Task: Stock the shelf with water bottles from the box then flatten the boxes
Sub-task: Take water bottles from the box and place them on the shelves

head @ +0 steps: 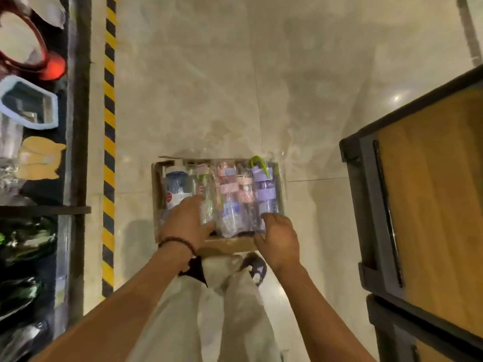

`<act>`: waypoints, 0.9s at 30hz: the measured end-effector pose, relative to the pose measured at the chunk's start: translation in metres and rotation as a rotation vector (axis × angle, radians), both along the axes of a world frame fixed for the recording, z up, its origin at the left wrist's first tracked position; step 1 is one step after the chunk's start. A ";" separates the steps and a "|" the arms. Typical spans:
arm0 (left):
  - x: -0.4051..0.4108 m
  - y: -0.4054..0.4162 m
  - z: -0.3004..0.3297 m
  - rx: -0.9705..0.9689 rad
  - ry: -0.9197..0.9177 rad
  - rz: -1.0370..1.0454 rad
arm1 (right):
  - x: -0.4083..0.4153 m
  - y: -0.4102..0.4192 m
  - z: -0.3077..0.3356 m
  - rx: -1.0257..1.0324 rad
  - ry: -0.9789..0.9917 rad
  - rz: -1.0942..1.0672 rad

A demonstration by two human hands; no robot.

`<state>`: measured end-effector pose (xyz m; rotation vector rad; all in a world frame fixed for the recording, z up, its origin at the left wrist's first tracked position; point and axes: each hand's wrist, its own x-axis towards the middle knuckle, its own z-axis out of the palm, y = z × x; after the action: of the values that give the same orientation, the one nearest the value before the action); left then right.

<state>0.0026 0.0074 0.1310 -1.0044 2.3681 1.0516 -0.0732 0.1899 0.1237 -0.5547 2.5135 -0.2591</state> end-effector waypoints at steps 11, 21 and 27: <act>-0.069 0.035 -0.180 0.178 -0.211 0.321 | -0.089 0.033 -0.173 0.124 -0.169 -0.255; -0.114 0.067 -0.250 0.026 -0.242 0.617 | -0.110 0.018 -0.254 -0.149 -0.377 -0.450; -0.112 0.062 -0.254 0.093 -0.190 0.638 | -0.102 0.010 -0.257 -0.213 -0.257 -0.592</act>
<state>-0.1092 0.0698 -0.1235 -1.7967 1.8583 1.1870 -0.1756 0.1998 -0.1335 0.1579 2.3490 -0.7694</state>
